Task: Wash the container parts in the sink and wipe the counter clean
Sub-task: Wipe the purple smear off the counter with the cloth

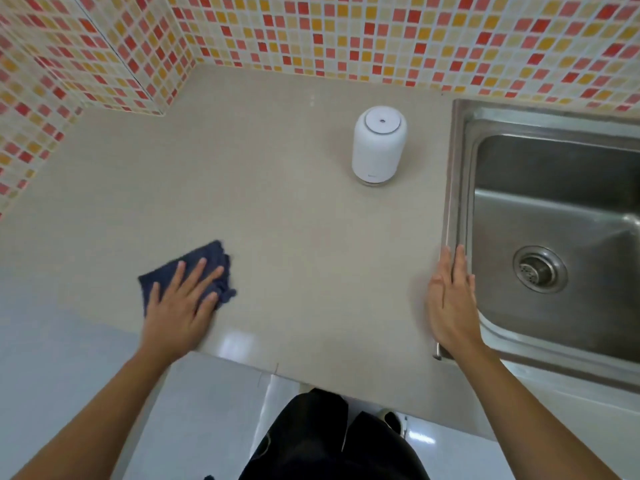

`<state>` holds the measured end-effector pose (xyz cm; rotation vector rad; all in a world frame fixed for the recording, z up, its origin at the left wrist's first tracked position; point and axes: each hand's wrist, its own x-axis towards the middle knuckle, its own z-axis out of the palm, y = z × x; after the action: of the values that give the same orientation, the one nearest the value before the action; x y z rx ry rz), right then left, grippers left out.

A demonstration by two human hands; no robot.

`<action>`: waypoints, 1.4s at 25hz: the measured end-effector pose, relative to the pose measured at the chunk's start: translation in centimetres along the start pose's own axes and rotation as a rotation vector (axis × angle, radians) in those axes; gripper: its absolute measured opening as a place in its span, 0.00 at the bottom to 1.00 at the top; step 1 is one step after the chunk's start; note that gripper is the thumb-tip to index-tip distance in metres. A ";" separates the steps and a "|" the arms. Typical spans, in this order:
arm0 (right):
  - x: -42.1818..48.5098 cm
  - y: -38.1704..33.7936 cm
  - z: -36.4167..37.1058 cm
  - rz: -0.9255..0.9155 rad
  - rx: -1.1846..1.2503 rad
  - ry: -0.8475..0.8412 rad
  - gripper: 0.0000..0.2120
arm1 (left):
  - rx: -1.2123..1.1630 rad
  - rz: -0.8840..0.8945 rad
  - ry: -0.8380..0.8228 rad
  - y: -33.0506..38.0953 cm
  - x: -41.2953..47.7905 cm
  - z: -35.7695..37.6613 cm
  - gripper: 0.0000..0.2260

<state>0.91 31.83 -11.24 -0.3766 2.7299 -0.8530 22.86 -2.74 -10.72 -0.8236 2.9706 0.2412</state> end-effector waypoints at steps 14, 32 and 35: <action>0.3 -0.2 0.5 0.011 -0.225 0.043 0.35 | 0.031 0.697 -0.069 9.4 5.0 1.6 0.20; -3.5 2.5 -4.4 0.124 0.049 0.362 0.29 | -0.153 1.289 -0.182 20.2 -4.2 5.0 0.17; -4.0 3.1 -6.9 0.161 0.122 0.410 0.26 | -0.274 1.199 -0.152 22.0 -4.0 3.8 0.19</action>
<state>1.98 39.15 -6.89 0.0520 2.9968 -1.1510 14.98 18.49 -11.11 1.0143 2.8698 0.6854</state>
